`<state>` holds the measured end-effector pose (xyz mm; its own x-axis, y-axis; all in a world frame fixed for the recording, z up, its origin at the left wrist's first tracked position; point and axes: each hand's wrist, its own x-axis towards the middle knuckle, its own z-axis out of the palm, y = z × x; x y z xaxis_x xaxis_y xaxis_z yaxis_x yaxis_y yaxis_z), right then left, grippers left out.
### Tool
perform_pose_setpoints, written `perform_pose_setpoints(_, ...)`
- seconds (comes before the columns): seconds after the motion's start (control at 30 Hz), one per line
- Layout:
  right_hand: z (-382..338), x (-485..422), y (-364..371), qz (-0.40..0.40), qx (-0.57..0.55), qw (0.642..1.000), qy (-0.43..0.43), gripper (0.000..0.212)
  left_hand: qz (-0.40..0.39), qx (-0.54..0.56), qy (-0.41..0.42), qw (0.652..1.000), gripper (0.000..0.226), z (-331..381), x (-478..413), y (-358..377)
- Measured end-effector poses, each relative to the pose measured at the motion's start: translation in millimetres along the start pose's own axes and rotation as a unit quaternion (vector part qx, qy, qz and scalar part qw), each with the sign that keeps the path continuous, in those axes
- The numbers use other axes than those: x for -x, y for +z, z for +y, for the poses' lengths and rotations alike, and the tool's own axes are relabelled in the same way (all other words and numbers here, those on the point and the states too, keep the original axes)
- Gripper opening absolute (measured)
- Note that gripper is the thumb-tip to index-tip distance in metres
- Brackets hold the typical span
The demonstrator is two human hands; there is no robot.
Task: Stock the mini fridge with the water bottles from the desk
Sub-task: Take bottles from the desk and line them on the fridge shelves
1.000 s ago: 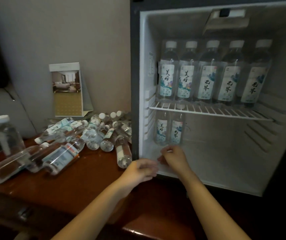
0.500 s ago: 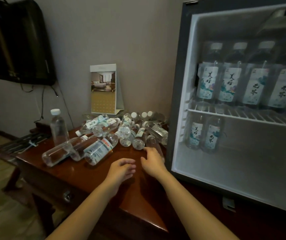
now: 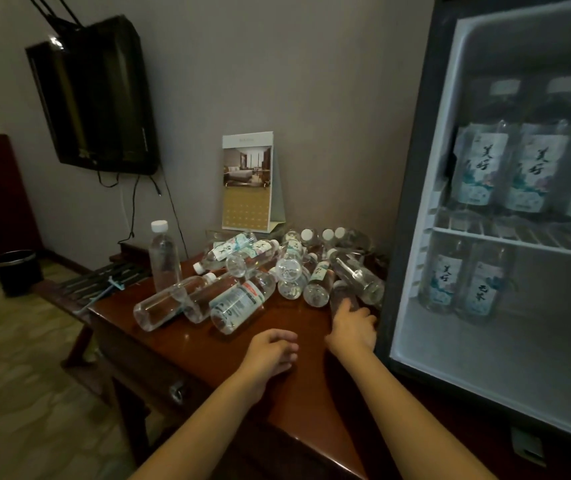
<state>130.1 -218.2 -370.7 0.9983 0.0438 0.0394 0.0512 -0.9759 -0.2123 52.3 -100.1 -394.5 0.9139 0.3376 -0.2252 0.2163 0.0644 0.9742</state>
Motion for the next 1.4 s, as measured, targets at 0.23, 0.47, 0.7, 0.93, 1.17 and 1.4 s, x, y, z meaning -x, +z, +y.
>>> perform_pose_setpoints(0.23,4,34,-9,-0.088,-0.232,0.968,0.03,0.09,-0.045,0.068,-0.065,0.995,0.035,-2,-1,24)
perform_pose_setpoints(0.47,33,65,-35,-0.277,-0.61,0.74,0.06,0.026,-0.091,0.218,-0.078,0.968,0.04,2,12,34)
perform_pose_setpoints(0.7,70,85,-28,-0.354,-0.652,0.67,-0.029,0.056,-0.077,0.224,0.011,0.971,0.032,13,34,36)
perform_pose_setpoints(0.93,98,98,-38,-0.337,-0.635,0.686,-0.111,0.072,-0.116,0.164,0.12,0.972,0.022,30,62,54)
perform_pose_setpoints(1.17,121,116,-58,-0.262,-0.566,0.771,-0.128,0.061,-0.142,0.1,0.185,0.967,0.024,40,85,82)
perform_pose_setpoints(1.4,158,128,-64,-0.079,-0.549,0.82,-0.143,0.057,-0.243,-0.002,0.303,0.921,0.055,51,99,125)
